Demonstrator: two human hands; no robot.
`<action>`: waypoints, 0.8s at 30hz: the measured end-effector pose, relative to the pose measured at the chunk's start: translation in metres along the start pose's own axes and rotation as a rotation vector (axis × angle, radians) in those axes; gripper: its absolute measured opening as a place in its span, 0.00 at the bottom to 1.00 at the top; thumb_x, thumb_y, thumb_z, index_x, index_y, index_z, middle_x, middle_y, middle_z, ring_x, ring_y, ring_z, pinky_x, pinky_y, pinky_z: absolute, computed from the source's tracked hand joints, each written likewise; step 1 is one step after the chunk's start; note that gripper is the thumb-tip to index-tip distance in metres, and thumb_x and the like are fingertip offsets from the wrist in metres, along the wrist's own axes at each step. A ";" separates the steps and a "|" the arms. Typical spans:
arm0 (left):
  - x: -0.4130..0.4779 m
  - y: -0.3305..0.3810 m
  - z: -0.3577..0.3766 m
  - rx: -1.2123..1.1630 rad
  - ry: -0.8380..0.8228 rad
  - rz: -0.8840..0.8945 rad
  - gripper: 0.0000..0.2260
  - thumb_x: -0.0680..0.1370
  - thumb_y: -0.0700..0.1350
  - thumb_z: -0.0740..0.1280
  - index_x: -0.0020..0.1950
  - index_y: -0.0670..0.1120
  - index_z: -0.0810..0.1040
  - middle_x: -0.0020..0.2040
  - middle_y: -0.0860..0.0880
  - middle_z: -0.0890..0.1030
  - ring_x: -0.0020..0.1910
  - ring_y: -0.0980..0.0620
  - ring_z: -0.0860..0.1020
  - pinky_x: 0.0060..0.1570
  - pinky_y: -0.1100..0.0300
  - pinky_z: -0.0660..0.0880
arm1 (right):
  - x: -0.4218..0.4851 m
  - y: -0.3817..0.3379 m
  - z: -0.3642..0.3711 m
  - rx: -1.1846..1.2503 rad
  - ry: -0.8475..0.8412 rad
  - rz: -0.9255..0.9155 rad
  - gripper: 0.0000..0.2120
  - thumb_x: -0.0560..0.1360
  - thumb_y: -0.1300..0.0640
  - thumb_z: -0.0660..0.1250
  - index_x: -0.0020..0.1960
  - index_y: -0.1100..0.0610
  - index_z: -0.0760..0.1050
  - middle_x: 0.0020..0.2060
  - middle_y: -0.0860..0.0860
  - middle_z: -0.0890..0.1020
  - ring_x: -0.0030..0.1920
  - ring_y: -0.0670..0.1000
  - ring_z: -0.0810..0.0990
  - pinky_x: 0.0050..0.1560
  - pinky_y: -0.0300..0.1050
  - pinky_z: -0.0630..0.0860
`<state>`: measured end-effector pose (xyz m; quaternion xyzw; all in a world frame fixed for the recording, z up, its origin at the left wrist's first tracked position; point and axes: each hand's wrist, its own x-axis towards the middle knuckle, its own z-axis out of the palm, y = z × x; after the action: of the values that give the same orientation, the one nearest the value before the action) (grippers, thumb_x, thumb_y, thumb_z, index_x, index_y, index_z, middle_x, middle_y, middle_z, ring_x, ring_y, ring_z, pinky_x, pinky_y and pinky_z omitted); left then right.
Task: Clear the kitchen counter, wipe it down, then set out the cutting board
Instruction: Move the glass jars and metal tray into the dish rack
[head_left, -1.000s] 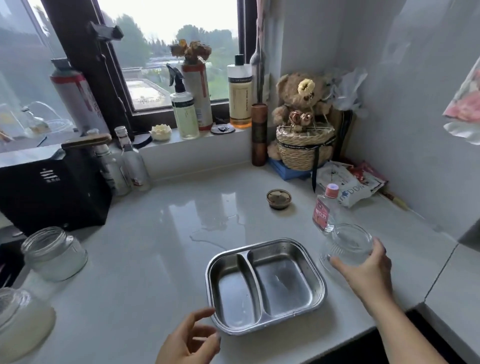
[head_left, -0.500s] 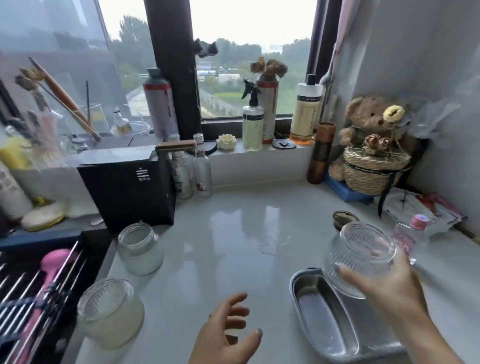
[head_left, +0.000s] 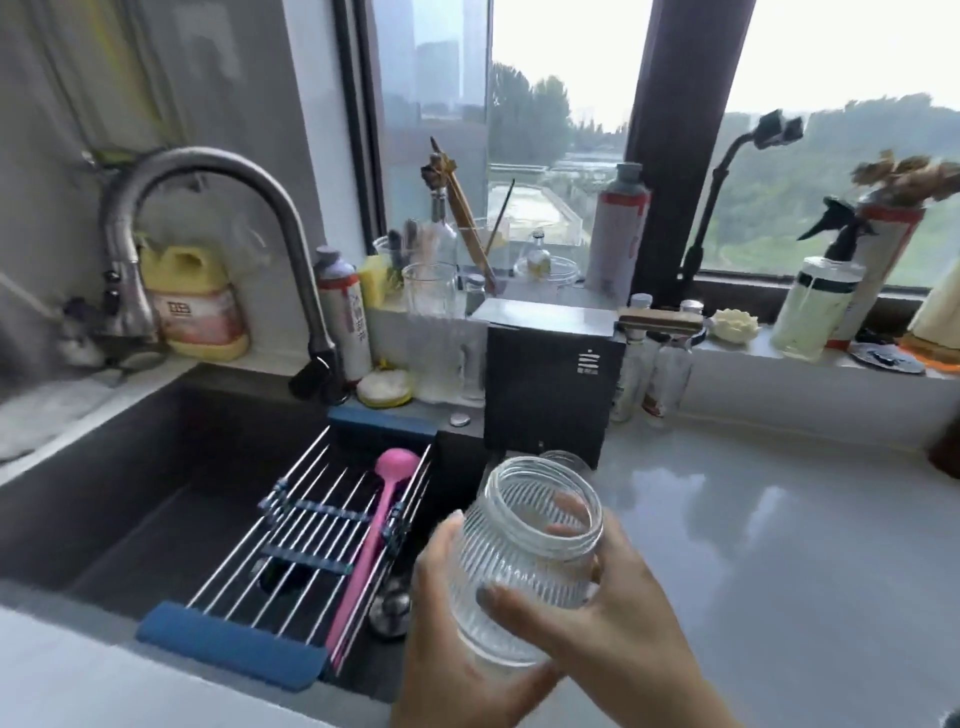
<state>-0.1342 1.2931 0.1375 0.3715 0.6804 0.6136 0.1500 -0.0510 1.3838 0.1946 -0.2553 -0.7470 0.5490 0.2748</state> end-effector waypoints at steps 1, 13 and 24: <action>0.004 -0.004 -0.012 0.001 0.004 -0.011 0.50 0.49 0.58 0.80 0.63 0.70 0.53 0.66 0.59 0.68 0.64 0.59 0.71 0.62 0.59 0.70 | 0.007 -0.001 0.013 -0.010 -0.031 -0.015 0.31 0.48 0.39 0.76 0.50 0.32 0.71 0.49 0.30 0.80 0.50 0.32 0.78 0.50 0.28 0.73; 0.095 -0.094 -0.143 0.425 0.378 -0.271 0.41 0.57 0.43 0.77 0.66 0.49 0.63 0.63 0.43 0.66 0.57 0.48 0.68 0.58 0.54 0.69 | 0.067 0.021 0.075 -0.478 -0.037 -0.045 0.36 0.66 0.42 0.71 0.70 0.44 0.60 0.54 0.39 0.71 0.55 0.37 0.70 0.55 0.32 0.65; 0.177 -0.165 -0.160 0.730 0.173 -0.347 0.37 0.57 0.52 0.74 0.64 0.51 0.66 0.62 0.45 0.71 0.59 0.42 0.66 0.61 0.55 0.63 | 0.102 0.076 0.137 -0.484 -0.109 0.092 0.23 0.71 0.45 0.65 0.64 0.44 0.66 0.51 0.41 0.71 0.56 0.41 0.72 0.52 0.31 0.65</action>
<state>-0.4130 1.3046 0.0584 0.2273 0.9159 0.3267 0.0520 -0.2130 1.3810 0.1009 -0.3177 -0.8578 0.3792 0.1397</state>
